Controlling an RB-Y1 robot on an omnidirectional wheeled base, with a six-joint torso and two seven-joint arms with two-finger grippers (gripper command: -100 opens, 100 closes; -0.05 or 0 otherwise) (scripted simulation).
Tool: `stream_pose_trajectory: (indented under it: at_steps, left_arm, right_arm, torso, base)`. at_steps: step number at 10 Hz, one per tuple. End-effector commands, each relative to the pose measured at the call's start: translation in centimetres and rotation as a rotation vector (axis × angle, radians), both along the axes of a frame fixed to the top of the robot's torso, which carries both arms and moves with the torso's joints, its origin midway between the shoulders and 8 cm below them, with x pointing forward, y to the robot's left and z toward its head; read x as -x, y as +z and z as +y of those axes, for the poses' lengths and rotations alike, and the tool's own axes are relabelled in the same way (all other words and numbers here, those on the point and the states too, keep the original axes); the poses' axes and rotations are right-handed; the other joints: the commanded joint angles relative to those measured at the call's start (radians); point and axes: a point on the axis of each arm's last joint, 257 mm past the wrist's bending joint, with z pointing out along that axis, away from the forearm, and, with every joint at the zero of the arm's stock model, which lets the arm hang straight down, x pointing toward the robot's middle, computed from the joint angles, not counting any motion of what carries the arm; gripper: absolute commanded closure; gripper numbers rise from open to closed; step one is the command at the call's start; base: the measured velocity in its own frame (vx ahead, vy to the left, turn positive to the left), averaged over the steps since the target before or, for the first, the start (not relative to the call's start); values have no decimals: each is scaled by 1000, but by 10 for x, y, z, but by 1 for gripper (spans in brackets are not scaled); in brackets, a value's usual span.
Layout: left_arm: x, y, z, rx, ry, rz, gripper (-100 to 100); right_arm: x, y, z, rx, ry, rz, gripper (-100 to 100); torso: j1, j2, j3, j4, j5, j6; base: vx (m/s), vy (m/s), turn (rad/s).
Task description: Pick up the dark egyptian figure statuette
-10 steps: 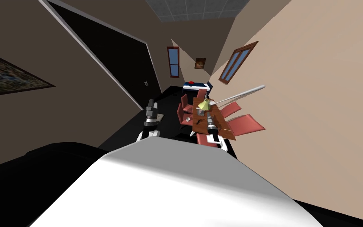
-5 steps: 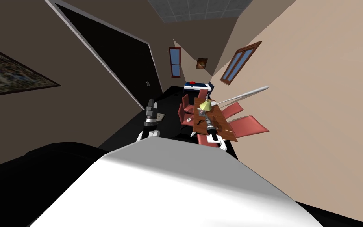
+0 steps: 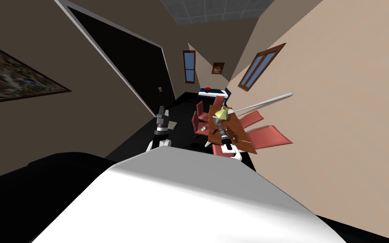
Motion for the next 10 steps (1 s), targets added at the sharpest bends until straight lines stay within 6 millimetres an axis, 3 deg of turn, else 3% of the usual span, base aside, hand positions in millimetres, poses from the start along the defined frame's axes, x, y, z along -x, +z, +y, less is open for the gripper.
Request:
stream_pose_trajectory:
  at_steps: [1,6,10]
  left_arm:
    - [0,0,0,0,0,0,0]
    - [0,0,0,0,0,0,0]
    - [0,0,0,0,0,0,0]
  right_arm:
    - [0,-19,-8,56,1,50,-100]
    - [13,-89,-41,264,16,236,-100]
    - [26,-120,-62,370,29,328,-100]
  torso:
    - [0,0,0,0,0,0]
    - [2,-2,-1,0,0,0]
    - [1,-1,0,0,0,0]
  base:
    - [15,20,54]
    - [37,34,68]
    - [31,27,42]
